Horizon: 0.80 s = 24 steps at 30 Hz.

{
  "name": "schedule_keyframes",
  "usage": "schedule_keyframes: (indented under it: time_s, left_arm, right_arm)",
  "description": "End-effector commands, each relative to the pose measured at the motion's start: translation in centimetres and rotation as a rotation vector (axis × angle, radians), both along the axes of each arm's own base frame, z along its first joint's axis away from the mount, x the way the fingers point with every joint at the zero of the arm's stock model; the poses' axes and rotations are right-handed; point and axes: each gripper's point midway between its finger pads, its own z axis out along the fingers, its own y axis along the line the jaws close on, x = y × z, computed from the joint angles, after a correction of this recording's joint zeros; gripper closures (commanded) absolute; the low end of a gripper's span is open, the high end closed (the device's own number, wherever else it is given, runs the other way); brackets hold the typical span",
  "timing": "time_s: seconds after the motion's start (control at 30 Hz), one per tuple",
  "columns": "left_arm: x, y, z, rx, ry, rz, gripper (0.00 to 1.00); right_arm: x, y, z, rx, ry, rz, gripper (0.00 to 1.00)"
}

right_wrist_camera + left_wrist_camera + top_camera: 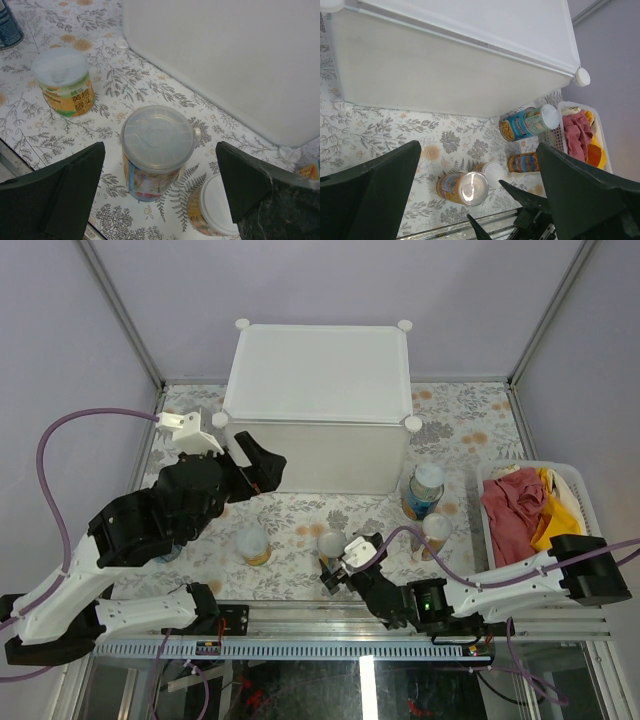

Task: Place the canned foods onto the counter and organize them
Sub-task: Pick up the canned food from the center of the board.

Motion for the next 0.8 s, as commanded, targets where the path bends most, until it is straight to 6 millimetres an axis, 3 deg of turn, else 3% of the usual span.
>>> schedule_keyframes:
  time_s: [0.0, 0.77]
  left_arm:
    - [0.7, 0.1, 2.2, -0.062, -0.069, 0.032, 0.00]
    - [0.9, -0.3, 1.9, -0.059, -0.079, 0.019, 0.00]
  right_arm:
    - [-2.7, 1.5, 1.2, 0.127, 0.020, 0.039, 0.01]
    - [0.1, 2.1, -1.5, 0.132, 0.040, -0.002, 0.01]
